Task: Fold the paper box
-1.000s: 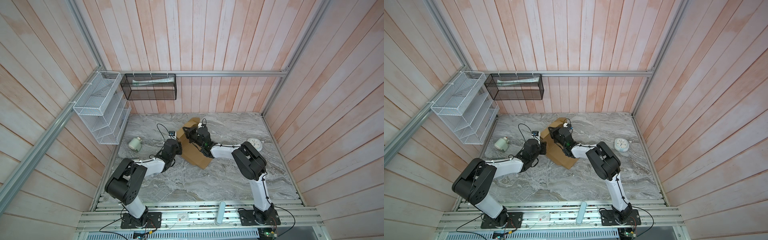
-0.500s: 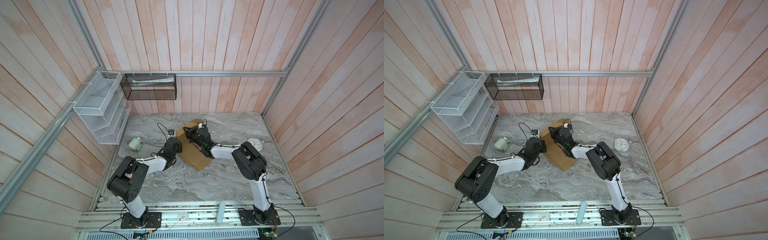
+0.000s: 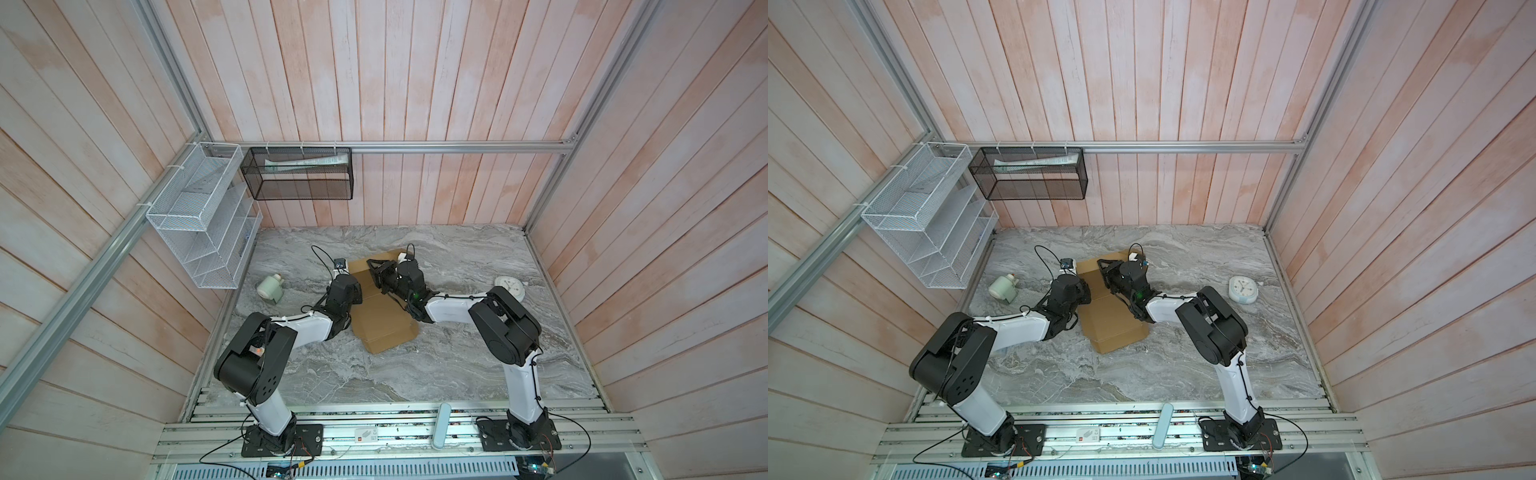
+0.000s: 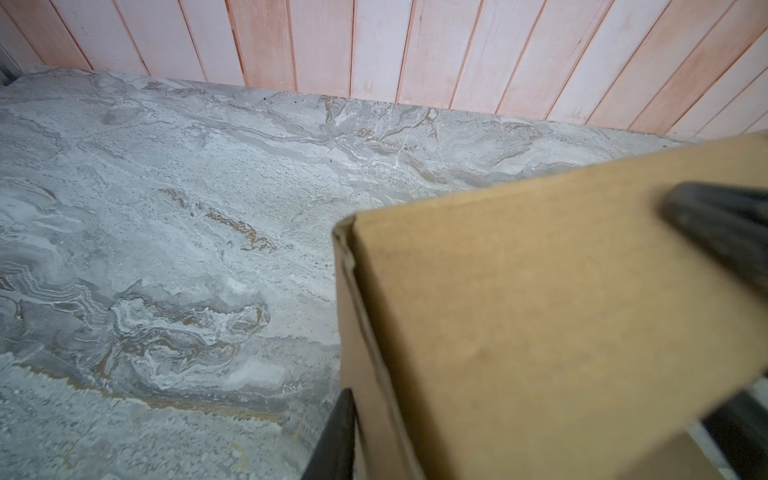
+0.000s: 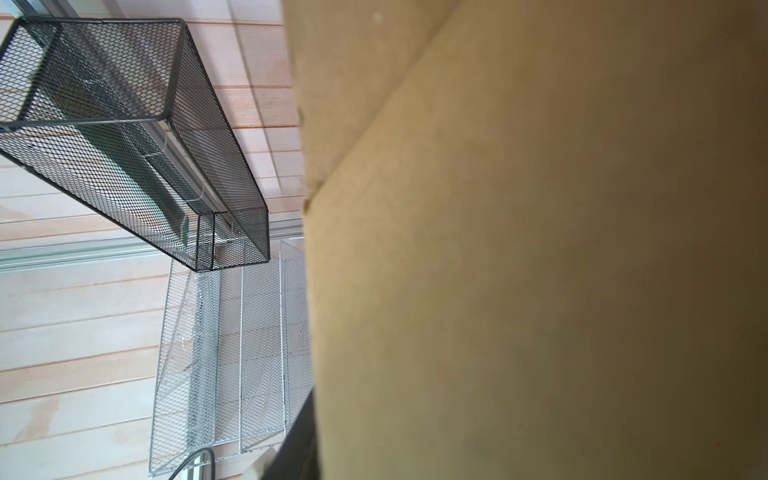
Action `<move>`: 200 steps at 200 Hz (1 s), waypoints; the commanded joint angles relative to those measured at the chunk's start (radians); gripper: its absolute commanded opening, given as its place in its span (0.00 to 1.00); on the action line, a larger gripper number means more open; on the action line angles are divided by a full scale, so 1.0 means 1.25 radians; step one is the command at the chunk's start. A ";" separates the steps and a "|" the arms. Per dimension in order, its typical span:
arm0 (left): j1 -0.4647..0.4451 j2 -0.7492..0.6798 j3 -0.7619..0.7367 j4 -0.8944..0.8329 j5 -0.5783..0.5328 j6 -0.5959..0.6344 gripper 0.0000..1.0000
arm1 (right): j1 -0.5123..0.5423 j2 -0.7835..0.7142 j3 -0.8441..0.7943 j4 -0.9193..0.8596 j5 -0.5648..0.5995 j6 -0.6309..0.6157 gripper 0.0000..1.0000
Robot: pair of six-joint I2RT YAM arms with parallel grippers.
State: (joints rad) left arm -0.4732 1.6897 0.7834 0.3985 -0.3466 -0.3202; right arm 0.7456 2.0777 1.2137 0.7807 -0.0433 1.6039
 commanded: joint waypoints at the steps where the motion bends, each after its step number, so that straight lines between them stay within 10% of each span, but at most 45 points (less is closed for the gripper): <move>1: 0.000 -0.017 -0.015 0.027 -0.004 0.019 0.19 | 0.007 -0.032 -0.028 -0.019 -0.011 -0.029 0.37; 103: 0.001 -0.023 -0.037 0.052 0.018 0.058 0.12 | -0.004 -0.174 -0.182 -0.006 -0.089 -0.169 0.50; 200: 0.001 -0.059 -0.071 0.070 0.055 0.083 0.03 | -0.010 -0.331 -0.067 -0.393 -0.082 -0.518 0.43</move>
State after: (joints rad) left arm -0.4732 1.6485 0.7158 0.4503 -0.3073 -0.2283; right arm 0.7425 1.6581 1.0264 0.4854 -0.1436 1.1194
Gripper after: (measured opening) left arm 0.066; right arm 0.442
